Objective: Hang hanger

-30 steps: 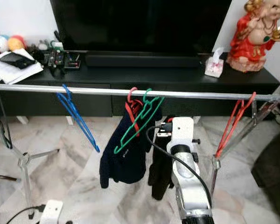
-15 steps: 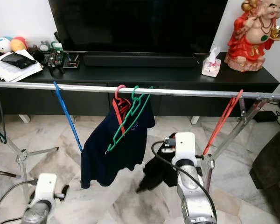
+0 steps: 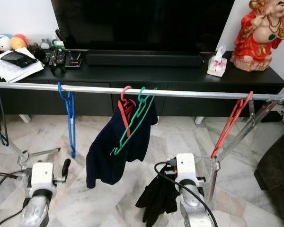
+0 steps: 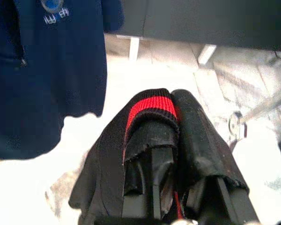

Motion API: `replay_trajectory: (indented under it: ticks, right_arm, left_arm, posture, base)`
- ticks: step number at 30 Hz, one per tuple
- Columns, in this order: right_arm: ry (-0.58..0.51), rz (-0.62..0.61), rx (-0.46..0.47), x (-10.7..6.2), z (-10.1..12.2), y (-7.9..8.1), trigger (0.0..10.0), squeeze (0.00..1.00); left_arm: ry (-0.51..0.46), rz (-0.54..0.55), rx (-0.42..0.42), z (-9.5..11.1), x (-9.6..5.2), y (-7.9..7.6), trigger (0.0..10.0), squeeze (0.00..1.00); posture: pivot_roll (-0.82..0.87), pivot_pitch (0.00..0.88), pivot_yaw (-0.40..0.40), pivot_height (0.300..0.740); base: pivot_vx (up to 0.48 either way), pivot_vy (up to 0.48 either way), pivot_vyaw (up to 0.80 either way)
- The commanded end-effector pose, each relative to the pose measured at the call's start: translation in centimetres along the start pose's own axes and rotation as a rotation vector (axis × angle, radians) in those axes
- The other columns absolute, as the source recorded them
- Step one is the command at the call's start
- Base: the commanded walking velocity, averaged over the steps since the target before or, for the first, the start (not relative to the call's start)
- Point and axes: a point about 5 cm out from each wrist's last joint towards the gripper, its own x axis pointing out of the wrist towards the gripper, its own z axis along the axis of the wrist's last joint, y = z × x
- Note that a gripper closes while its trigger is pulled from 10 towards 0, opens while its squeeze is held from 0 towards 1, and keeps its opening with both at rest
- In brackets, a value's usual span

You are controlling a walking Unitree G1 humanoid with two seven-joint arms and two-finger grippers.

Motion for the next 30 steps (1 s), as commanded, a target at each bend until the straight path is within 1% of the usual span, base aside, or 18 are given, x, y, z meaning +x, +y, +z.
replay_trajectory:
  ticks: [1, 5, 8, 9, 12, 14, 20, 23, 30]
  right_arm:
    - [-0.015, -0.016, 0.021, 0.2, 0.2, -0.4, 10.0, 0.0]
    - [0.044, -0.016, 0.011, 0.3, -1.6, -0.6, 10.0, 0.0]
    - [0.038, -0.025, 0.033, 0.5, -1.6, -0.6, 10.0, 0.0]
    - [0.027, -0.028, 0.034, 0.6, -1.4, -0.5, 10.0, 0.0]
    - [0.01, -0.025, 0.036, 0.7, -1.1, -0.3, 10.0, 0.0]
    - [0.001, -0.021, 0.037, 0.8, -1.0, -0.2, 10.0, 0.0]
    - [-0.017, -0.017, 0.035, 0.9, -0.8, 0.0, 10.0, 0.0]
    - [-0.026, -0.012, 0.035, 1.0, -0.7, 0.2, 10.0, 0.0]
    - [-0.034, -0.007, 0.029, 1.1, -0.6, 0.3, 10.0, 0.0]
  left_arm:
    - [-0.058, 0.021, -0.006, 1.1, 0.2, 0.2, 10.0, 0.0]
    - [-0.147, 0.038, -0.034, 3.1, 0.2, 0.2, 10.0, 0.0]
    - [-0.175, 0.025, -0.024, 3.9, 0.4, 0.1, 10.0, 0.0]
    - [-0.185, 0.023, -0.036, 4.4, 0.6, 0.2, 10.0, 0.0]
    - [-0.19, 0.013, -0.04, 4.8, 0.9, 0.2, 10.0, 0.0]
    - [-0.177, -0.003, -0.051, 4.9, 1.2, -0.1, 10.0, 0.0]
    - [-0.182, -0.009, -0.056, 5.2, 1.1, -0.2, 10.0, 0.0]
    - [-0.201, -0.017, -0.064, 5.9, 1.3, -0.1, 10.0, 0.0]
    - [-0.229, -0.007, -0.066, 6.7, 1.8, 0.2, 10.0, 0.0]
  posture:
    - [-0.07, 0.03, -0.029, 0.74]
    - [-0.05, 0.019, -0.034, 0.74]
    - [-0.04, 0.014, -0.032, 0.74]
    - [-0.05, 0.012, -0.031, 0.74]
    - [-0.05, 0.011, -0.029, 0.74]
    - [-0.05, 0.011, -0.025, 0.74]
    - [-0.05, 0.023, -0.022, 0.74]
    - [-0.05, 0.031, -0.024, 0.74]
    - [-0.05, 0.038, -0.026, 0.74]
  base:
    - [0.0, 0.0, 0.0]
    - [0.0, 0.0, 0.0]
    - [0.0, 0.0, 0.0]
    - [0.0, 0.0, 0.0]
    - [0.0, 0.0, 0.0]
    - [0.0, 0.0, 0.0]
    - [0.0, 0.0, 0.0]
    - [0.0, 0.0, 0.0]
    - [0.245, 0.0, 0.0]
